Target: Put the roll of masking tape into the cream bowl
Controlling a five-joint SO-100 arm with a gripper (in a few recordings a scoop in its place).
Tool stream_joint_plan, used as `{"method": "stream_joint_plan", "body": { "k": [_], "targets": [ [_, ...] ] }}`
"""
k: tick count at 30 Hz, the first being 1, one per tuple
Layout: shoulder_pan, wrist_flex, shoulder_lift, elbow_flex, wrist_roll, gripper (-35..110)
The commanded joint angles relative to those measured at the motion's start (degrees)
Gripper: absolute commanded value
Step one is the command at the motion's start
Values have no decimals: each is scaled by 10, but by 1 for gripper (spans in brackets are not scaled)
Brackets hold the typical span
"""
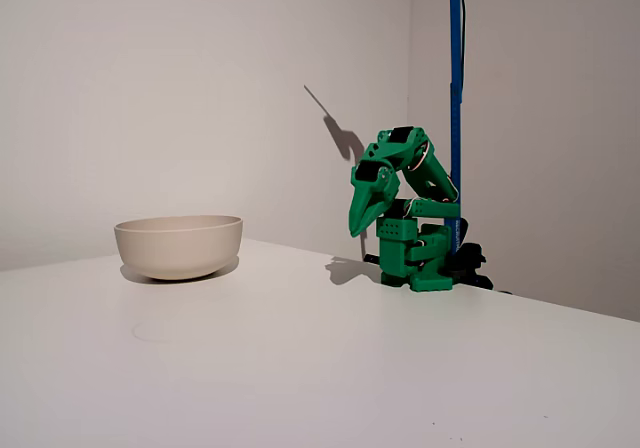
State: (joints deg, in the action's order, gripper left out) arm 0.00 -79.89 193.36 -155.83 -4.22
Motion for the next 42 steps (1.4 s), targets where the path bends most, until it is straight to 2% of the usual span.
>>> {"method": "stream_joint_plan", "body": {
  "k": [1, 16, 31, 42],
  "targets": [
    [0, -8, 9, -16, 2, -8],
    [-14, 4, 9, -110, 45, -8],
    [-11, 4, 9, -110, 47, -3],
    [-11, 4, 9, -110, 47, -8]
  ]
}}
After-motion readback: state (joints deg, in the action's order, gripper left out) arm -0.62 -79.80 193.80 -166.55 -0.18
